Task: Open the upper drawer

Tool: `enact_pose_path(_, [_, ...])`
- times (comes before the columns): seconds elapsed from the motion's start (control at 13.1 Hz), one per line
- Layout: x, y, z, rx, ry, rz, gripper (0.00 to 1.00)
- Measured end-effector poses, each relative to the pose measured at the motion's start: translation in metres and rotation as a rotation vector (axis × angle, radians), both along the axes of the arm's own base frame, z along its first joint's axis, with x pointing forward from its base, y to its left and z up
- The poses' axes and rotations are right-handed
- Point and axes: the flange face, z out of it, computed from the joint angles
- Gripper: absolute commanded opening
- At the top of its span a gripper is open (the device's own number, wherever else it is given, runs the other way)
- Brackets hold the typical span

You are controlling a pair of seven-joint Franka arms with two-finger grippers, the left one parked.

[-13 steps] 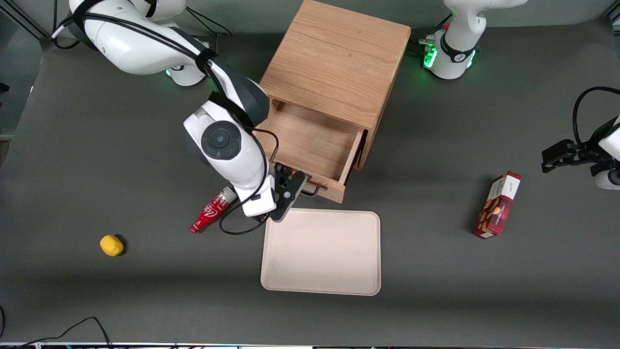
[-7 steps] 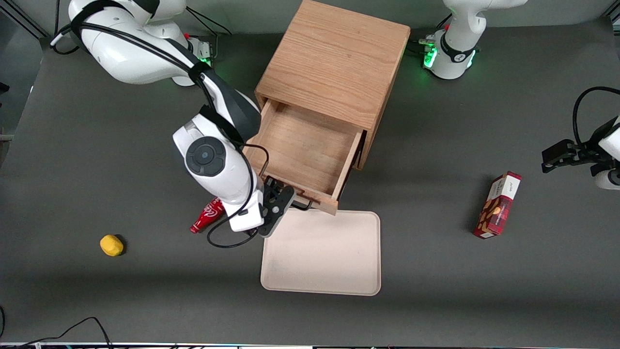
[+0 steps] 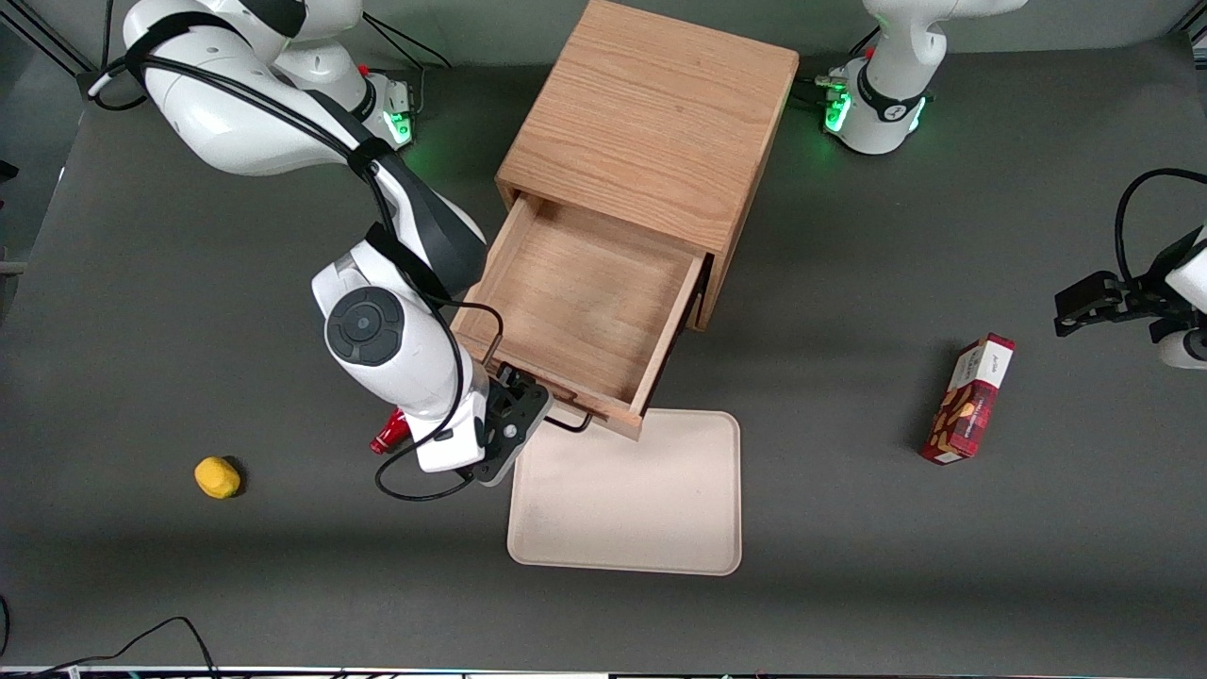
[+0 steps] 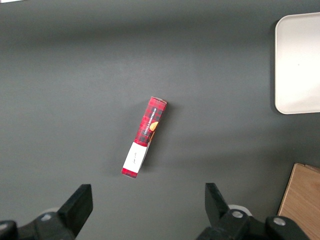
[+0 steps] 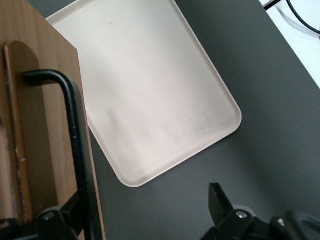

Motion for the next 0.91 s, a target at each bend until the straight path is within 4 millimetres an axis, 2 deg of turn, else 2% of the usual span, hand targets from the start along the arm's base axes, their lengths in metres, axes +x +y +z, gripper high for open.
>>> enact_pose_path(0.38, [0.002,-0.003,0.008,0.050,0.038,-0.029,1.00])
enact_pose_path(0.61, [0.007,-0.013,0.026,0.093,0.081,-0.060,1.00])
enact_pose_path(0.76, [0.010,-0.023,0.048,0.130,0.093,-0.083,1.00])
enact_pose_path(0.91, [0.009,-0.047,0.091,0.147,0.079,-0.128,1.00])
